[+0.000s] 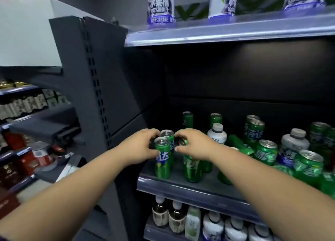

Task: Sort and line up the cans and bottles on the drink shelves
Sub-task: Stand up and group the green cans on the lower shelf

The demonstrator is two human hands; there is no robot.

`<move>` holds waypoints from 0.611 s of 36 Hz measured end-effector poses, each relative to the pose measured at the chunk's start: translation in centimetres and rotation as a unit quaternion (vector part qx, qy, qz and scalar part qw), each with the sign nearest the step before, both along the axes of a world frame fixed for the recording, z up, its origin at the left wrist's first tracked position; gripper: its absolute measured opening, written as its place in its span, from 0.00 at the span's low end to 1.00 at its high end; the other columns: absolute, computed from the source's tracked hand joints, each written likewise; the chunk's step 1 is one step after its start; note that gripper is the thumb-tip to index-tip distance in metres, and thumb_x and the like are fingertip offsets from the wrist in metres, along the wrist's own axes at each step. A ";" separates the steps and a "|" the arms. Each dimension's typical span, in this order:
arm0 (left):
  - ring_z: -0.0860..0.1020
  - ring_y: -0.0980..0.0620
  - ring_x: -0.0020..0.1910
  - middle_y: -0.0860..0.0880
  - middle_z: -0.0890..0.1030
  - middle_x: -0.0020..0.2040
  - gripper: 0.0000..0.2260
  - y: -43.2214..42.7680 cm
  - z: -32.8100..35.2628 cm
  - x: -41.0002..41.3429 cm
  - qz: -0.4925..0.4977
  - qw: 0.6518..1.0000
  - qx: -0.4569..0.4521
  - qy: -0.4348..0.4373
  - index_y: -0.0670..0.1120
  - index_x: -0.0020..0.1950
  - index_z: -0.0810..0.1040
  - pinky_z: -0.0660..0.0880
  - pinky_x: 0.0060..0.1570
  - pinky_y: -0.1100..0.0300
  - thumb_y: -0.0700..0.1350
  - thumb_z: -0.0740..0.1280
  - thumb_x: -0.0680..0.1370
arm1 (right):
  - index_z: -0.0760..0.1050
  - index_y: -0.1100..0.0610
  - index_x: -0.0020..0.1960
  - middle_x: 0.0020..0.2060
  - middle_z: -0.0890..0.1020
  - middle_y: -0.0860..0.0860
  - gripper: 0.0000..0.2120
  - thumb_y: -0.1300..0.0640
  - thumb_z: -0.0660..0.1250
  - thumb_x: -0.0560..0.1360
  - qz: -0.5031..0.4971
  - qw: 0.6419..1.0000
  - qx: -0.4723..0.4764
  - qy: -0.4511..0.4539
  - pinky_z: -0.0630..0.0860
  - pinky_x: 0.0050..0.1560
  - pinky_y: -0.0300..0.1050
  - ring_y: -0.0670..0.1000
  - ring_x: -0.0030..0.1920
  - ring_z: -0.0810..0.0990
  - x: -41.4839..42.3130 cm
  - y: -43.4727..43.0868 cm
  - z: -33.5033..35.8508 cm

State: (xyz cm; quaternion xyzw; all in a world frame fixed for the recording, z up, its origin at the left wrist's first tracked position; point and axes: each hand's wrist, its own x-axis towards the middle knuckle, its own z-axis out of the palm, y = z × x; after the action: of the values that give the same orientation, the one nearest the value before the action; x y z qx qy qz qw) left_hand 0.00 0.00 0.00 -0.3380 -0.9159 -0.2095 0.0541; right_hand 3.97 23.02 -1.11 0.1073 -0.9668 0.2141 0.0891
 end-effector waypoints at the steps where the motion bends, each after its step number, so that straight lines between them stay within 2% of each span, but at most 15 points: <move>1: 0.76 0.59 0.49 0.55 0.76 0.53 0.23 0.0 -0.1 -0.5 -0.008 1.000 -0.005 0.002 0.58 0.62 0.73 0.76 0.51 0.55 0.52 0.75 0.69 | 0.73 0.48 0.70 0.62 0.76 0.49 0.26 0.45 0.72 0.74 -0.005 1.000 -0.004 0.000 0.74 0.63 0.49 0.51 0.63 0.76 -0.5 -0.3 -0.1; 6: 0.77 0.55 0.53 0.57 0.76 0.55 0.22 0.4 -0.7 -2.2 0.015 0.999 -0.052 -0.002 0.60 0.61 0.74 0.77 0.53 0.52 0.58 0.74 0.69 | 0.70 0.48 0.73 0.65 0.74 0.50 0.27 0.50 0.72 0.75 -0.028 0.999 -0.023 -0.009 0.70 0.65 0.46 0.50 0.65 0.73 -2.2 -1.5 -0.4; 9: 0.78 0.55 0.51 0.57 0.79 0.53 0.22 0.5 -1.1 -3.1 0.015 0.999 -0.048 0.003 0.59 0.60 0.74 0.78 0.50 0.52 0.60 0.74 0.69 | 0.69 0.49 0.73 0.66 0.74 0.50 0.28 0.54 0.71 0.75 -0.034 0.999 -0.012 -0.009 0.70 0.64 0.43 0.50 0.65 0.73 -3.5 -1.9 -0.6; 11: 0.78 0.55 0.49 0.57 0.79 0.51 0.21 0.7 -1.2 -3.2 0.013 0.999 -0.040 -0.003 0.58 0.58 0.74 0.78 0.49 0.52 0.60 0.75 0.68 | 0.71 0.51 0.71 0.63 0.75 0.50 0.25 0.57 0.71 0.74 -0.038 0.999 -0.010 -0.011 0.71 0.62 0.42 0.50 0.63 0.75 -4.1 -2.1 -0.8; 16: 0.79 0.56 0.48 0.58 0.80 0.50 0.20 1.1 -1.3 -3.5 0.006 0.999 -0.021 -0.027 0.60 0.56 0.73 0.79 0.48 0.51 0.59 0.75 0.67 | 0.73 0.50 0.62 0.57 0.79 0.49 0.19 0.60 0.69 0.73 -0.029 1.000 0.000 -0.007 0.76 0.58 0.53 0.51 0.55 0.79 -5.1 -2.5 -1.0; 22: 0.79 0.54 0.43 0.55 0.79 0.45 0.23 1.1 -1.2 -3.4 0.018 0.999 -0.007 -0.047 0.58 0.52 0.67 0.79 0.44 0.48 0.58 0.75 0.64 | 0.68 0.46 0.59 0.54 0.79 0.48 0.18 0.58 0.71 0.74 -0.009 1.000 -0.024 -0.003 0.77 0.55 0.54 0.50 0.52 0.79 -5.9 -2.4 -1.0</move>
State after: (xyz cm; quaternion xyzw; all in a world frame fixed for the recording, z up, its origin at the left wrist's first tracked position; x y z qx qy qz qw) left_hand -3.40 1.15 -1.19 -0.3113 -0.9250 -0.2176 0.0126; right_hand -1.94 20.66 -2.13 0.0953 -0.9626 0.2369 0.0908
